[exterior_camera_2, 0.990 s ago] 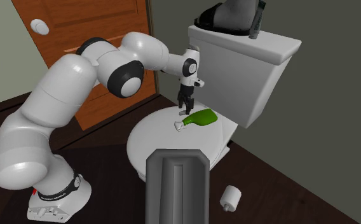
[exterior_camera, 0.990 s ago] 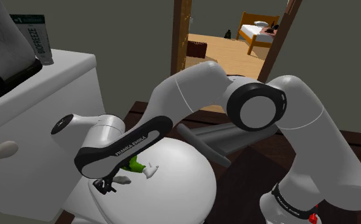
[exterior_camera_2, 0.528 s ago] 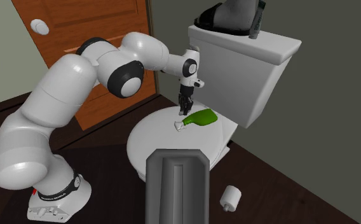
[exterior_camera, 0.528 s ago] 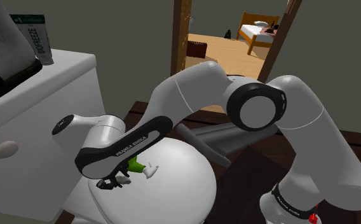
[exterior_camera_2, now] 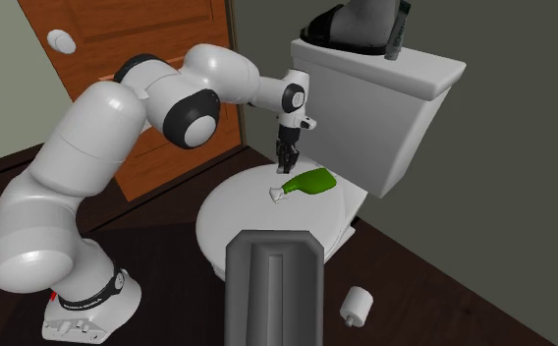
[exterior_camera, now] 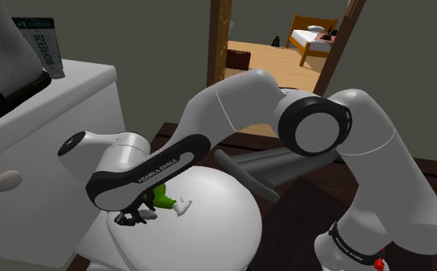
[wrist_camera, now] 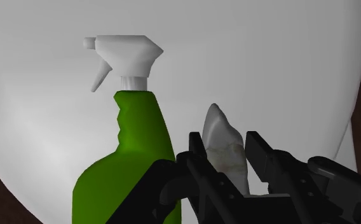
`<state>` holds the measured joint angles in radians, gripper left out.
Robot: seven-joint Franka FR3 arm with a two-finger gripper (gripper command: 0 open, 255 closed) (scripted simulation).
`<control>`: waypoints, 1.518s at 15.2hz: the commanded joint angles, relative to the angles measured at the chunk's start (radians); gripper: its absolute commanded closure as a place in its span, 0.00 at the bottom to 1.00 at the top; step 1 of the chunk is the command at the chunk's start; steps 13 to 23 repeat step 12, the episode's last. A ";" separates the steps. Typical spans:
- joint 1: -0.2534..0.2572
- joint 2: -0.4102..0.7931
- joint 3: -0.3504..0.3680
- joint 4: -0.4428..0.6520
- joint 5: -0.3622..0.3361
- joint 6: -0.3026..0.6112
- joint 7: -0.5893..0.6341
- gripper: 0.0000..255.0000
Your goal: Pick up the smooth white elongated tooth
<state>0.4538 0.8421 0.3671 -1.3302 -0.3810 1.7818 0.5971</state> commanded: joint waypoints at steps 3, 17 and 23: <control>-0.005 -0.034 0.007 -0.004 0.009 -0.030 -0.006 1.00; -0.008 -0.079 0.017 0.019 0.023 -0.094 -0.018 1.00; -0.008 -0.079 0.017 0.019 0.023 -0.094 -0.018 1.00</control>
